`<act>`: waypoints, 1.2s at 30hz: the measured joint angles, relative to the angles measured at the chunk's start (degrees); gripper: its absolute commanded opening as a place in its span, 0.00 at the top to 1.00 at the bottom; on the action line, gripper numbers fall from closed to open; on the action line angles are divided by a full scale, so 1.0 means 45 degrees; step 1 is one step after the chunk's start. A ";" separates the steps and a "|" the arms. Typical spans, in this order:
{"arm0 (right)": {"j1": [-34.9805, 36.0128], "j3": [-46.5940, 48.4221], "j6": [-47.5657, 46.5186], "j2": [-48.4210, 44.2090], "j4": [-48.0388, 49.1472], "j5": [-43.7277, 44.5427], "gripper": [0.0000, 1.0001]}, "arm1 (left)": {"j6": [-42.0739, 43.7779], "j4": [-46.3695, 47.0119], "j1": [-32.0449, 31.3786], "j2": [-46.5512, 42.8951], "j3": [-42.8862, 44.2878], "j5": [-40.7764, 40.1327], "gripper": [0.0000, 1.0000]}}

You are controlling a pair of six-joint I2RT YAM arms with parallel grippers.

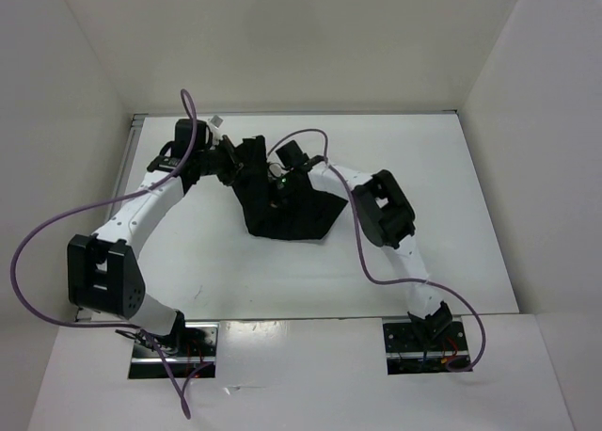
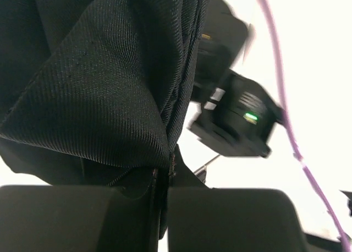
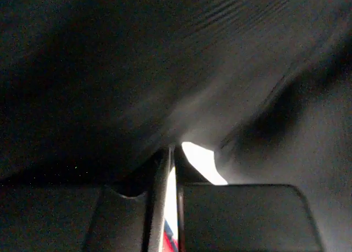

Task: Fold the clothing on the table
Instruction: Fold the skirt

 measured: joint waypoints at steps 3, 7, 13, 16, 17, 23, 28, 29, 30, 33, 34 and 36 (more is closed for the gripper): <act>-0.0311 -0.0826 0.0034 -0.1506 -0.0141 0.0568 0.70 | 0.0005 0.0097 -0.0039 0.0107 0.0000 -0.0078 1.00; -0.1574 -0.2157 -0.0180 -0.4357 -0.0539 0.1651 0.68 | 0.0019 0.0204 -0.0039 0.0481 0.0005 -0.0126 1.00; -0.3832 -0.3648 -0.0670 -0.6926 -0.1583 0.5071 0.68 | 0.0019 0.0359 -0.0248 0.1282 0.0010 -0.0223 1.00; -0.4182 -0.4556 -0.0763 -0.6936 -0.2016 0.6713 0.68 | 0.0044 0.0437 -0.0563 0.1651 0.0121 -0.0253 1.00; -0.4216 -0.4915 -0.0792 -0.6892 -0.2234 0.7242 0.68 | 0.0044 0.0452 -0.0685 0.1787 0.0189 -0.0267 1.00; -0.4274 -0.5493 -0.0894 -0.6086 -0.3075 0.8694 0.68 | 0.0058 0.0563 -0.1287 0.2506 0.0612 -0.0306 1.00; -0.4274 -0.5498 -0.0899 -0.5547 -0.3060 0.8981 0.68 | 0.0068 0.0661 -0.1783 0.3274 0.0860 -0.0379 1.00; -0.4274 -0.5498 -0.0899 -0.5430 -0.3055 0.8995 0.68 | 0.0068 0.0685 -0.1885 0.3444 0.0884 -0.0384 1.00; -0.4274 -0.5498 -0.0899 -0.5294 -0.3050 0.9005 0.68 | 0.0068 0.0690 -0.1972 0.3609 0.0923 -0.0389 1.00; -0.4206 -0.5498 -0.0835 -0.4867 -0.3002 0.8927 0.68 | 0.0068 0.0729 -0.2268 0.4046 0.1044 -0.0457 1.00; -0.4206 -0.5493 -0.0835 -0.4823 -0.2977 0.8820 0.68 | 0.0063 0.0733 -0.2375 0.4197 0.1107 -0.0481 0.99; -0.4099 -0.5493 -0.0826 -0.4799 -0.2841 0.8636 0.69 | 0.0053 0.0767 -0.2589 0.4469 0.1263 -0.0529 0.98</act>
